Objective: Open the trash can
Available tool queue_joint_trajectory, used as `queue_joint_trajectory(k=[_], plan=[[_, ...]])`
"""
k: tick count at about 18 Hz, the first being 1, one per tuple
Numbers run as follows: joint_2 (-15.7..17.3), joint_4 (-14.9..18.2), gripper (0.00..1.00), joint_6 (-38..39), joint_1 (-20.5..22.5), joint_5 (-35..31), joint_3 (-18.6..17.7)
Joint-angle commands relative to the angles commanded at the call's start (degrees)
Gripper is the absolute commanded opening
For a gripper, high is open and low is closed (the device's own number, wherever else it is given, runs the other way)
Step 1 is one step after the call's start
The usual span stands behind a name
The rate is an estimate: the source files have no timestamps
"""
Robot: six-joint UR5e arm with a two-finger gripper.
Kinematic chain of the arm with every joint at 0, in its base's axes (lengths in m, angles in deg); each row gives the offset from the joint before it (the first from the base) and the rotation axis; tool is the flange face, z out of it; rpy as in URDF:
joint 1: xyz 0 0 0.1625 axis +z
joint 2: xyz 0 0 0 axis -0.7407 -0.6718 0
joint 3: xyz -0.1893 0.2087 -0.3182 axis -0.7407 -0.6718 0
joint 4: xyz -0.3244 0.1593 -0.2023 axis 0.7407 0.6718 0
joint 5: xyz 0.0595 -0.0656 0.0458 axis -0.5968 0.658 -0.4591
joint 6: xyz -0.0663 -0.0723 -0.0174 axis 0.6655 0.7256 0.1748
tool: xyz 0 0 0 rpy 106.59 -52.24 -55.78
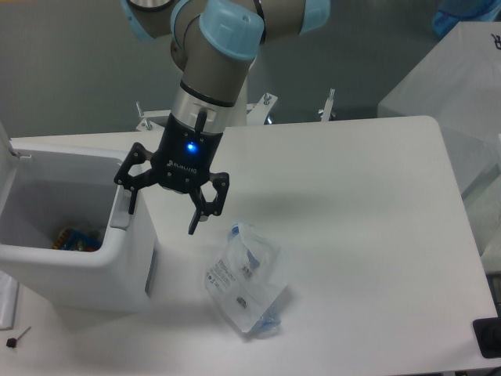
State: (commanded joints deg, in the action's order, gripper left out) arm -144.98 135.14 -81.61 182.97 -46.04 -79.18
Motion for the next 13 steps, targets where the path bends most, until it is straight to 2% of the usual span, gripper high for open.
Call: queue_joint_trajectory(k=[4, 8, 13], plan=[[-0.17, 0.00, 1.00, -0.26, 0.70, 0.00, 1.49], [-1.05, 0.00, 1.00, -0.53, 3.68, -0.78, 3.60], [-5.79, 0.00, 1.00, -6.84, 10.44, -2.02, 7.38]])
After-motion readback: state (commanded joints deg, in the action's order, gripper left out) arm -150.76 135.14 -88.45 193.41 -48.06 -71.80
